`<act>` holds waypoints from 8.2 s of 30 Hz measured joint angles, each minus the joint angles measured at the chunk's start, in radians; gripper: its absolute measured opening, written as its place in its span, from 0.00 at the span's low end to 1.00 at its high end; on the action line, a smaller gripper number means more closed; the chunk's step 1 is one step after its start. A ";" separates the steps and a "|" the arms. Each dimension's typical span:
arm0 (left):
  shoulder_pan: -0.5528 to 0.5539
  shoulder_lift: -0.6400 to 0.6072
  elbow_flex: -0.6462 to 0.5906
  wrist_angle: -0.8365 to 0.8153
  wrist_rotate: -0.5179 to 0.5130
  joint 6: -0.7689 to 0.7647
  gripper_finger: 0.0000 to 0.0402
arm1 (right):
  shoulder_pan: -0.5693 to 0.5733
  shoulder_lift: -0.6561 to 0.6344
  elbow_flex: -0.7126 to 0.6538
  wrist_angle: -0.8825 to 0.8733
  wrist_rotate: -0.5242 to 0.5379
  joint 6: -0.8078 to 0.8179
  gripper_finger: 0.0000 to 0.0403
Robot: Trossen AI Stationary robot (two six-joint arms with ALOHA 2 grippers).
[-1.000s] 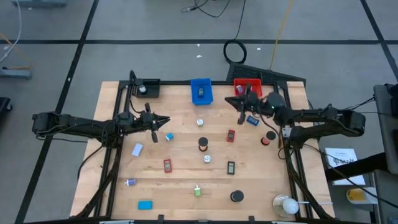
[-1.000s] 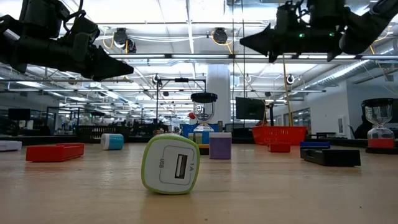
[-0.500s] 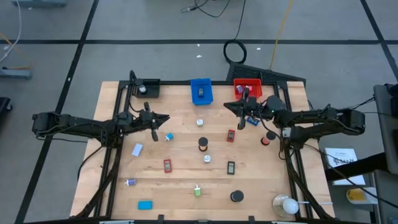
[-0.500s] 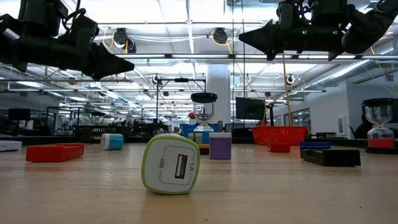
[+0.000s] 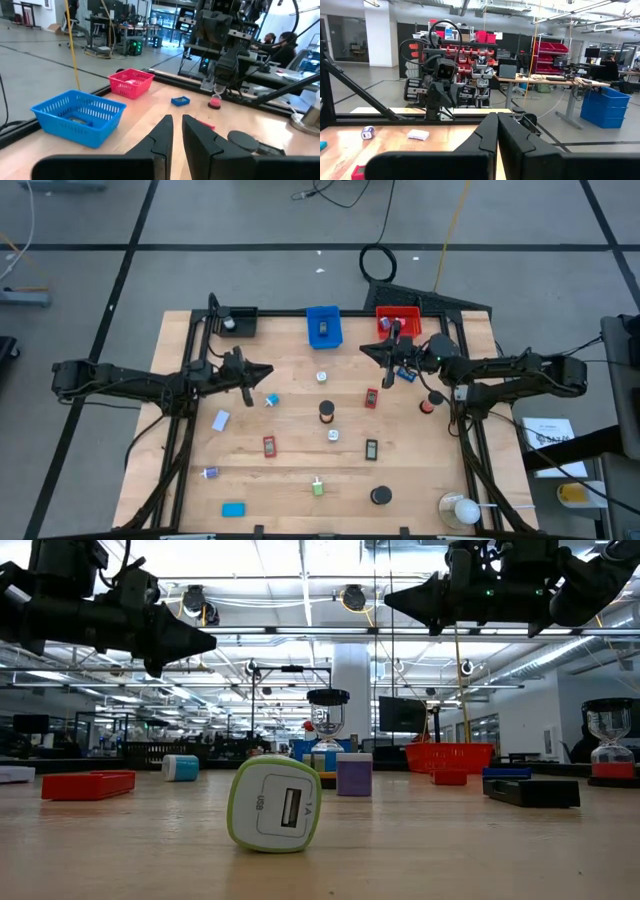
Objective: Pick & Place Office items
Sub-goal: Put the white digital clock into the blue basket
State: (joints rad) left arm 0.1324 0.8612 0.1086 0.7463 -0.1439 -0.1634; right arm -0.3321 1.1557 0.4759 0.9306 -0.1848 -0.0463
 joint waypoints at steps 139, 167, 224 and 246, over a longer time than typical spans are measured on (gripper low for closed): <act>-0.410 0.513 0.710 -1.860 0.117 -0.787 0.23 | 0.000 0.000 0.001 -0.001 0.000 0.001 0.02; -0.512 0.513 0.520 -1.713 0.190 -0.867 0.40 | 0.000 0.000 0.001 -0.001 0.000 0.001 0.02; 0.113 0.897 0.811 -0.804 -0.068 0.157 0.51 | 0.000 0.000 0.000 0.000 0.000 0.001 0.02; 0.052 0.449 0.118 0.070 0.019 0.091 0.06 | 0.000 0.001 0.000 0.054 -0.001 0.005 0.02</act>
State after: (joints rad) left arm 0.1842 1.3099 0.2266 0.8161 -0.1252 -0.0728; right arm -0.3321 1.1564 0.4755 0.9843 -0.1856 -0.0410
